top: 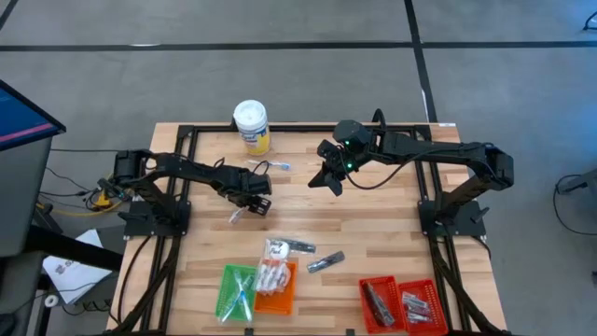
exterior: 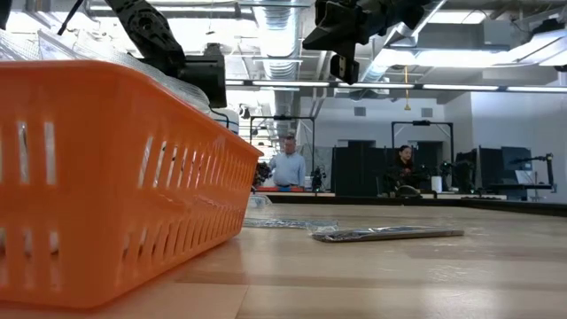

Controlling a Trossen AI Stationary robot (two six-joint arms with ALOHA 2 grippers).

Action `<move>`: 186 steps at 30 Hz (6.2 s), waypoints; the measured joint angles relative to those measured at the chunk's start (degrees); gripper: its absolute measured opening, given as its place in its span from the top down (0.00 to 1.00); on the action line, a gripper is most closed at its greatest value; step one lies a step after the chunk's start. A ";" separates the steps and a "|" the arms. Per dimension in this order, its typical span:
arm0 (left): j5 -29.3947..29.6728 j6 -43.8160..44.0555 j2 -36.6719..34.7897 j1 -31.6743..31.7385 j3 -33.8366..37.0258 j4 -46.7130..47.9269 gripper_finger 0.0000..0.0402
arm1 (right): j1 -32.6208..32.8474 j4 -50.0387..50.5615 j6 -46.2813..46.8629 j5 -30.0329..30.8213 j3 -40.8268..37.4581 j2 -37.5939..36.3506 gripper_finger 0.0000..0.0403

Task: Pick & Place Travel size toiletries
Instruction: Put the orange toothbrush into the green basket

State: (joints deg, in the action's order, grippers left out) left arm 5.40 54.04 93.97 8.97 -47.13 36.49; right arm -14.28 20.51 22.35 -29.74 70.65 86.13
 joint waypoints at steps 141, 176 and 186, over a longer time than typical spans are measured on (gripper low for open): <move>5.15 -6.25 -29.09 -5.00 0.02 -58.45 0.98 | -0.49 -34.01 19.06 3.91 6.99 6.14 0.76; 4.16 -3.89 -32.99 -6.05 0.09 -57.65 0.68 | -3.66 -32.04 13.07 2.43 6.97 5.12 0.98; 6.09 -3.06 -35.82 -6.03 0.07 -57.48 0.70 | -5.91 -32.12 11.93 1.89 6.95 4.46 0.98</move>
State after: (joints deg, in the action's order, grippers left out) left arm 11.49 50.98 58.15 2.94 -47.07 -20.99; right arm -20.19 -11.61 34.27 -27.84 77.60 90.59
